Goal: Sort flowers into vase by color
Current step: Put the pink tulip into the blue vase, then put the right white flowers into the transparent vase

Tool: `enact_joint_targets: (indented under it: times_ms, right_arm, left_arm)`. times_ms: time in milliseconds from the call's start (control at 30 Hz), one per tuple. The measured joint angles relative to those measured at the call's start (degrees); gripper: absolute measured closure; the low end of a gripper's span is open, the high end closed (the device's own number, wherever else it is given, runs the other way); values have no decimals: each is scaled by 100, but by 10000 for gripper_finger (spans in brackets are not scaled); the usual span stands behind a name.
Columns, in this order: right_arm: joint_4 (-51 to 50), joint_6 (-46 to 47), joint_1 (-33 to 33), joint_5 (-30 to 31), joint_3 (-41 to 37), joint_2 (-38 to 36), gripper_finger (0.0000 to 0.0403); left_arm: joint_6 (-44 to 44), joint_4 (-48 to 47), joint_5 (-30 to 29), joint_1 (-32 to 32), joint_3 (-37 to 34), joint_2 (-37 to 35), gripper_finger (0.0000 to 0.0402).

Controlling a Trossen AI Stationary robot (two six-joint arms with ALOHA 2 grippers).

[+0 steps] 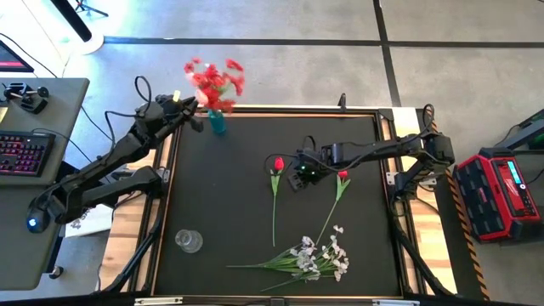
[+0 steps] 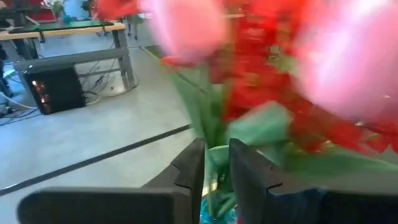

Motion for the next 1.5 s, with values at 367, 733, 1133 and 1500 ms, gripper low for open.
enact_joint_targets:
  times_ms: [367,733,1133,1500]
  right_arm:
    - [2,0,0,-73,0,0,214]
    - [0,57,0,31,0,0,214]
    - [662,9,-129,166,0,0,214]
    - [1765,463,45,93,2,525,214]
  left_arm:
    - [-205,-131,84,0,0,-73,326]
    - [-439,-2107,382,-2,248,-724,326]
    - [-1229,-3378,1484,-124,326,-805,326]
    - [-1515,-3693,1809,-926,328,-733,326]
